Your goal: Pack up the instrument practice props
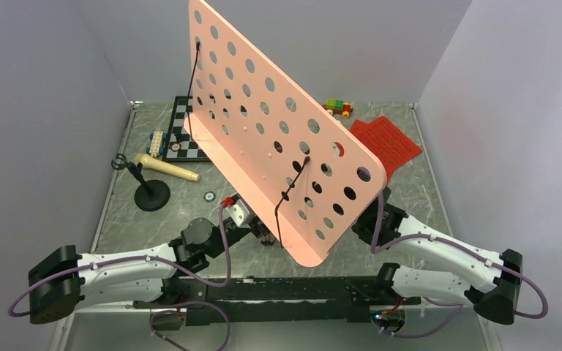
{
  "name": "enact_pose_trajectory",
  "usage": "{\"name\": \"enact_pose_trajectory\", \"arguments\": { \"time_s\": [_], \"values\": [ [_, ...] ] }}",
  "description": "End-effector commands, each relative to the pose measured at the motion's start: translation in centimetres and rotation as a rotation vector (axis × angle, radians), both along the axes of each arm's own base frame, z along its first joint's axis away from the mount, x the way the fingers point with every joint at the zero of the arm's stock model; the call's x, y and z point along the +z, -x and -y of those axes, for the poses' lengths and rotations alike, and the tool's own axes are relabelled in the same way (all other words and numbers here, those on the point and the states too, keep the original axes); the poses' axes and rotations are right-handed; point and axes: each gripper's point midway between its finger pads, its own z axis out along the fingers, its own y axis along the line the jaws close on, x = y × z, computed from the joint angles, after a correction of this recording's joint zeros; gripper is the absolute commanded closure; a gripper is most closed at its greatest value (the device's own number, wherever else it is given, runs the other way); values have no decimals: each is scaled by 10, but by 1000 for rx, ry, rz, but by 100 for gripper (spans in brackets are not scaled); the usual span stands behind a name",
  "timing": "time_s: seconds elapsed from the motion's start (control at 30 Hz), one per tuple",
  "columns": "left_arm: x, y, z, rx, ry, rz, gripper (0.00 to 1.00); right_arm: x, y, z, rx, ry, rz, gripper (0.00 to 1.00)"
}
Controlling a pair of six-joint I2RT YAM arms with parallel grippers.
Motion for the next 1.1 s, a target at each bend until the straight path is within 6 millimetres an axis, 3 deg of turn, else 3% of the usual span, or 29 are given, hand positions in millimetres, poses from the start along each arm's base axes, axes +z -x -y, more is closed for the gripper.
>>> {"name": "enact_pose_trajectory", "arguments": {
  "time_s": [0.0, 0.43, 0.7, 1.07],
  "values": [
    [30, -15, -11, 110, 17, 102, 100, 26, -15, 18, -125, -121, -10, 37],
    [31, -20, -15, 194, 2, 109, 100, 0, -25, 19, -259, -106, -124, 34],
    [29, -19, -11, 225, -20, 111, 100, -3, -24, 21, -359, -177, -146, 48],
    [25, -23, -14, 290, -23, 102, 100, -5, -19, 32, -510, -275, -153, 42]
  ]
}}
